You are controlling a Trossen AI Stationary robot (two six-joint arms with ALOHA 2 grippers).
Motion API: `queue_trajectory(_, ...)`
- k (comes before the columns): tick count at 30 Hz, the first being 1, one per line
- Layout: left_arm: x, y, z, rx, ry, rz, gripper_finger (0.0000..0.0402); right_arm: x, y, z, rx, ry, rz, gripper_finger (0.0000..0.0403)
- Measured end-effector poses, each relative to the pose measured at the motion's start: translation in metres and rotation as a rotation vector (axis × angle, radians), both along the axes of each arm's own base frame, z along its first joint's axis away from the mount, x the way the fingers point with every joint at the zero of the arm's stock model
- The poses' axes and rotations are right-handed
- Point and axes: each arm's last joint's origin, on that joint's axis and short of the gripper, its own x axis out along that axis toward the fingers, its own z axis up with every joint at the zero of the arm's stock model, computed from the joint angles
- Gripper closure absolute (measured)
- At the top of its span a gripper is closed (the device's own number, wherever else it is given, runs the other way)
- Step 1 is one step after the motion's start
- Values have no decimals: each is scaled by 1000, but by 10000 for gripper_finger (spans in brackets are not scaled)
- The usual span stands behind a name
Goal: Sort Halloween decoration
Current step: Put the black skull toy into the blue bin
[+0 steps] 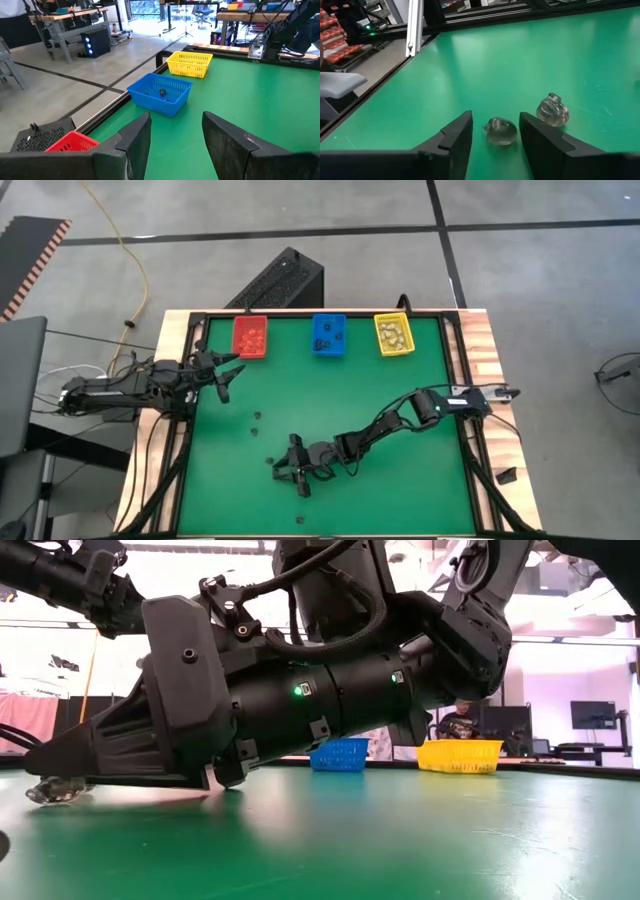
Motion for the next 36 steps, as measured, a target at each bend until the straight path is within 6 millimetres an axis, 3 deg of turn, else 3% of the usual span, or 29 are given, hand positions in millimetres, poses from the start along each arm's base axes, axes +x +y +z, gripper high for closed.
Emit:
queue_trajectory(6,0,0,0,0,1,0,233,1,-3,-1,21,12,3,250)
queue_trajectory(12,0,0,0,0,1,0,233,1,-3,-1,24,16,9,255)
queue_trajectory(16,0,0,0,0,0,0,233,0,-3,-2,23,18,9,243)
queue_trajectory(25,0,0,0,0,0,0,233,1,-5,-2,28,21,4,170)
queue_trajectory(36,0,0,0,0,1,0,233,0,-9,-9,73,114,19,184)
